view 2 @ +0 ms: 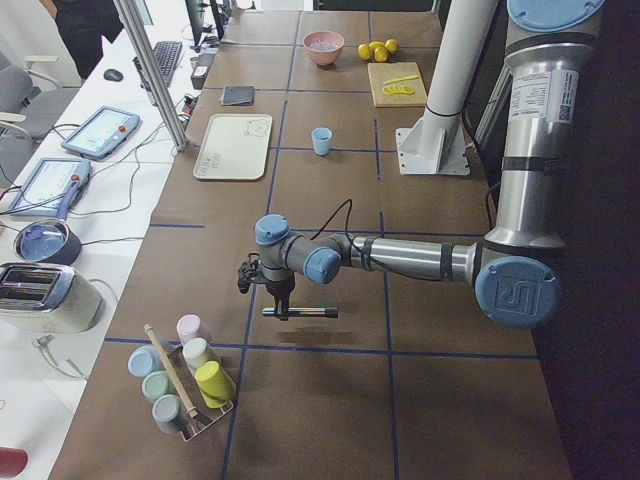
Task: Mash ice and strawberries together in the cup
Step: 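Lift the muddler out and carry it back with the left gripper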
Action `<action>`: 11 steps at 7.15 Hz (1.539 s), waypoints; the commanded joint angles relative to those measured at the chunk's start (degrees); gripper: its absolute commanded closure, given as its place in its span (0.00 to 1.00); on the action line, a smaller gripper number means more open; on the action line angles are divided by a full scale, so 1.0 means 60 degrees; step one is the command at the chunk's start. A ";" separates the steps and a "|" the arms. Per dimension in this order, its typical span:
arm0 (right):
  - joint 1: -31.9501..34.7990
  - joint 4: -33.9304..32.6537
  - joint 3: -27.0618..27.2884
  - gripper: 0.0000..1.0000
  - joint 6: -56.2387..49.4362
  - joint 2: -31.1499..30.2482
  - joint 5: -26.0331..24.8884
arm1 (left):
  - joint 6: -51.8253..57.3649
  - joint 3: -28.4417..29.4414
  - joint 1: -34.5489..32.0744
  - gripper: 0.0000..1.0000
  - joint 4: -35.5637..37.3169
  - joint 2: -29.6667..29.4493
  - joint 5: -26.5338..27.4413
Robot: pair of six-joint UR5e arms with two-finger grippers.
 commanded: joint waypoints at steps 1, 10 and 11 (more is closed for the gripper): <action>-0.0001 -0.0008 0.0038 0.00 0.0000 -0.0006 0.0000 | 0.0000 0.0660 0.0016 1.00 -0.0659 -0.0035 -0.0019; -0.0001 -0.0008 0.0126 0.00 0.0000 -0.0006 0.0000 | 0.0557 0.0663 0.0045 0.89 -0.0646 0.0008 -0.0004; -0.0001 -0.0008 0.0126 0.00 0.0000 -0.0006 0.0000 | 0.0542 0.0706 0.0045 0.82 -0.0646 -0.0006 -0.0004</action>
